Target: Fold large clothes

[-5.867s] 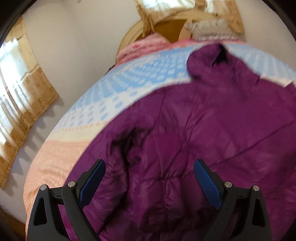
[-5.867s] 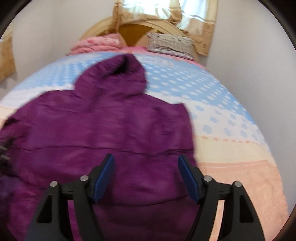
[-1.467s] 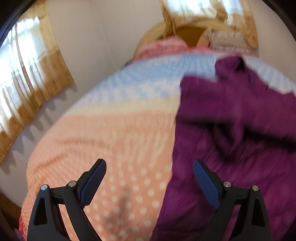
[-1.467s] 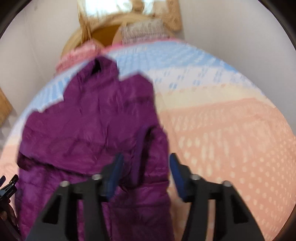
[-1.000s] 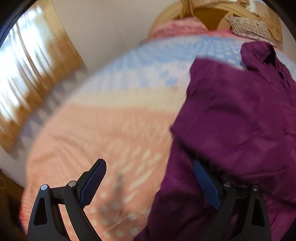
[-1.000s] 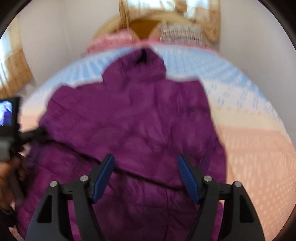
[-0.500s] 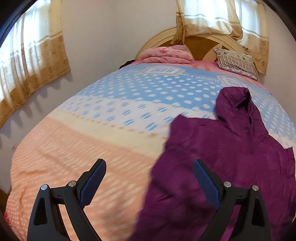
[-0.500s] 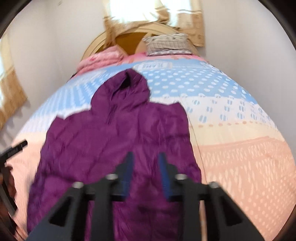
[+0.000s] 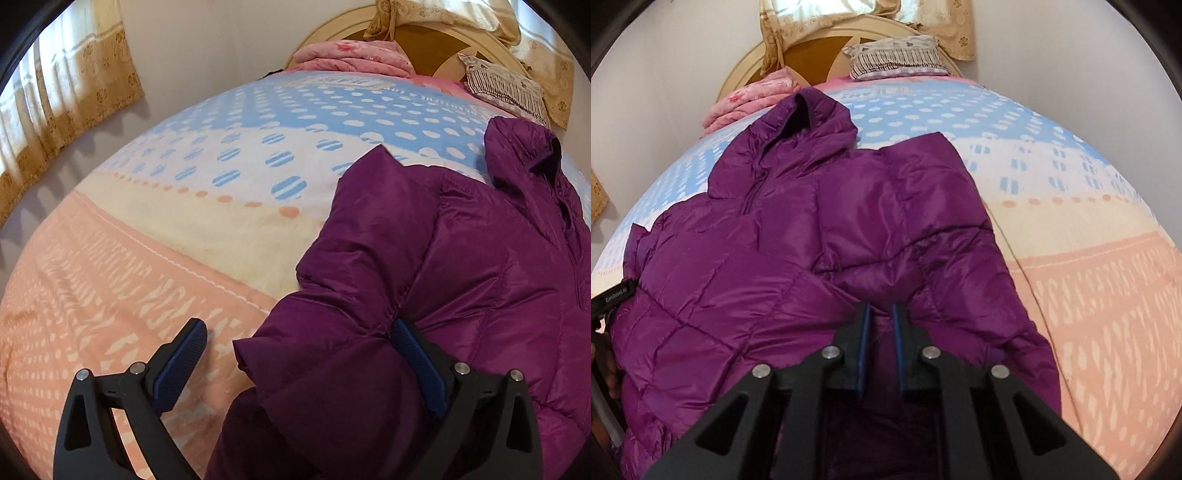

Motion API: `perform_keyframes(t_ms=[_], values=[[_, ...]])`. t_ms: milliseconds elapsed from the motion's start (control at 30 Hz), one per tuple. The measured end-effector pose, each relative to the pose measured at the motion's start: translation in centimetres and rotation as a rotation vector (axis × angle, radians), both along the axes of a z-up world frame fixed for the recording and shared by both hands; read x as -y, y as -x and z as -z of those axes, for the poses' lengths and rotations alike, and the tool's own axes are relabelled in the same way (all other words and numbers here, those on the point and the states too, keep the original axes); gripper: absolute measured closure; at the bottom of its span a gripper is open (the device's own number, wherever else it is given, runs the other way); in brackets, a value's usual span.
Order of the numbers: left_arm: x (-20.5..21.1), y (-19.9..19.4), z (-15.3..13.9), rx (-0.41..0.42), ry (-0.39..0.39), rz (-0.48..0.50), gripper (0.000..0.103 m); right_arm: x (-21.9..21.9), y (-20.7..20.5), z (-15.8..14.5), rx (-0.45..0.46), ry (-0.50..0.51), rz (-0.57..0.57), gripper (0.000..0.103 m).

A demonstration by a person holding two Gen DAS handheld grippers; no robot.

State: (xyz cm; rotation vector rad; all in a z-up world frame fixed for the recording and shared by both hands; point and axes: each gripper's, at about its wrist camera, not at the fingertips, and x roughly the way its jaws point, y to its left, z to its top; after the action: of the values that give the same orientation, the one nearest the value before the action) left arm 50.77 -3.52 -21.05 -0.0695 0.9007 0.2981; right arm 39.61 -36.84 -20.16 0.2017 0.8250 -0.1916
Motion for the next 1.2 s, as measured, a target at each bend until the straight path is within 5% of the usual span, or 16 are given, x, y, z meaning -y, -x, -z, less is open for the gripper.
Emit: perform_keyframes(t_ms=[700,800,900,1067,1200], values=[[-0.2,0.3,0.2,-0.005,0.046,0.003,0.001,-0.4,-0.3,0.4,-0.001,0.034,0.002,0.090],[-0.8,1.3,-1.9,-0.014,0.026,0.002,0.001,-0.3,-0.1,-0.5,-0.018,0.020,-0.010,0.087],[-1.7,2.1,-6.2,0.099,0.042,0.012,0.001,0.5,0.8,-3.9,0.064,0.015,-0.015,0.087],[-1.8,-1.3,-8.9,0.143,0.091,-0.007,0.001,3.0,-2.0,-7.9,0.129,-0.021,0.039,0.087],[-0.5,-5.3,-5.6,0.054,0.041,-0.008,0.001,3.3,-6.3,-5.8,0.063,0.007,0.012,0.085]])
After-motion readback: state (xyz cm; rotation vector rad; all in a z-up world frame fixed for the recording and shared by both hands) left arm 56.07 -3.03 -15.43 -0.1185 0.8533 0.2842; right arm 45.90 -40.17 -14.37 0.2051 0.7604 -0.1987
